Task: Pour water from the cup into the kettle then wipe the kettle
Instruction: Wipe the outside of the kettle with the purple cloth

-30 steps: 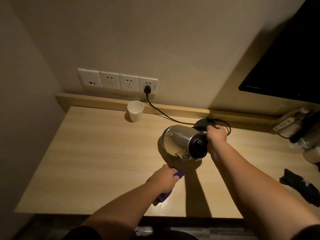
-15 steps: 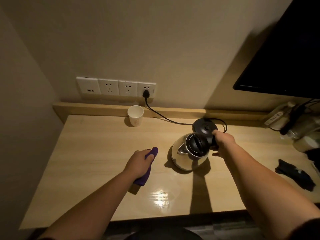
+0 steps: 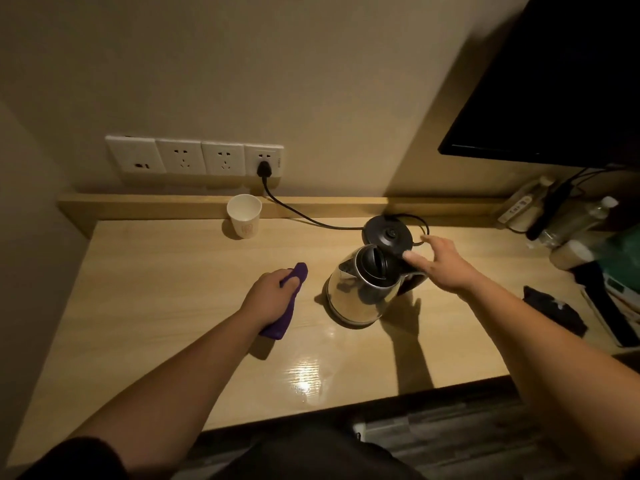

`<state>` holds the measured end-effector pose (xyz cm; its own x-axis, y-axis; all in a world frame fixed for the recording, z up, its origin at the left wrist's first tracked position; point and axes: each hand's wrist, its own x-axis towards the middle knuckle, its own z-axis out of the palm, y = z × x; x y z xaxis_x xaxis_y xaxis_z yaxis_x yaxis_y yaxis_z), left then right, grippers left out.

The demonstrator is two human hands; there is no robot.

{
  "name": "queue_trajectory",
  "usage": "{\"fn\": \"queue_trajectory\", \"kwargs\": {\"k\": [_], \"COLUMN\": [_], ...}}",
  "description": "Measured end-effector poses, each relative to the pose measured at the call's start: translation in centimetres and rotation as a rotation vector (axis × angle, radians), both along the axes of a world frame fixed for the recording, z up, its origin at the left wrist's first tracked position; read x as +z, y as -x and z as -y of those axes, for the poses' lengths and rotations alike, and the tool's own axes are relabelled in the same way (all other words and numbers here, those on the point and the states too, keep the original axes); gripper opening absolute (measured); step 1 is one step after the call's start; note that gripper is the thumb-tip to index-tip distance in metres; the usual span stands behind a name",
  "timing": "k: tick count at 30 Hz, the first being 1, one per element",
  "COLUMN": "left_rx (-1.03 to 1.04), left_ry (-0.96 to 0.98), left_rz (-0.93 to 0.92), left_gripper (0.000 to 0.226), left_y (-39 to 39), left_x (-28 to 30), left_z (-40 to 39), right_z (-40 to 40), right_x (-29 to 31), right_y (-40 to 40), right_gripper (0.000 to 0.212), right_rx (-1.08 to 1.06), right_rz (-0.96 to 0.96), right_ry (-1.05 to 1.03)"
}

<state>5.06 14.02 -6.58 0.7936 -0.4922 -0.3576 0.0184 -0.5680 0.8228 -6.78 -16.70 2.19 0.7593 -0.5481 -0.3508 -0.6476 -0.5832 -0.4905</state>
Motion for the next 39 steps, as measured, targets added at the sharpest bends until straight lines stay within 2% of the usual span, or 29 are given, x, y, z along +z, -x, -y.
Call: {"fn": "queue_trajectory", "kwargs": {"k": [2,4,7,11,13,17,23,30,36,39], "left_rx": [-0.014,-0.029,-0.025,0.042,0.072,0.144,0.141,0.065,-0.033,-0.038], "left_ry": [0.007,0.018,0.032,0.046,0.036,0.016,0.084,0.038,-0.147,-0.170], "left_rz": [0.004,0.023,0.037,0.042,0.070,0.129,0.282,0.477,0.738,0.815], "left_gripper": [0.032,0.030,0.030,0.032,0.034,0.037,0.037,0.042,0.040,0.037], "left_y": [0.3,0.4,0.6,1.0,1.2,1.6,2.4,2.9,4.5,4.7], "left_x": [0.4,0.9,1.5,2.1,2.3,2.7,3.4,4.8,4.3,3.4], "left_z": [1.0,2.0,3.1,4.7,5.6,7.8,12.6,17.4,19.9,19.9], "right_z": [-0.2,-0.3,-0.2,0.0,0.5,2.1,4.6,6.4,7.1,7.5], "right_x": [0.0,-0.3,-1.0,-3.7,-4.6,-5.6,-7.3,-9.0,-9.1,-9.2], "right_y": [-0.5,-0.9,-1.1,-0.3,0.3,1.5,3.0,3.5,3.4,3.5], "right_gripper": [0.085,0.085,0.084,0.050,0.042,0.041,0.054,0.027,0.022,0.020], "right_rx": [0.334,0.404,0.382,0.242,0.126,-0.049,-0.223,-0.198,-0.161,-0.148], "right_rz": [-0.054,-0.090,-0.070,0.115,0.205,0.308,0.360,0.317,0.310,0.286], "right_ry": [-0.065,-0.125,-0.071,-0.063,-0.135,-0.317,-0.487,-0.534,-0.544,-0.567]}}
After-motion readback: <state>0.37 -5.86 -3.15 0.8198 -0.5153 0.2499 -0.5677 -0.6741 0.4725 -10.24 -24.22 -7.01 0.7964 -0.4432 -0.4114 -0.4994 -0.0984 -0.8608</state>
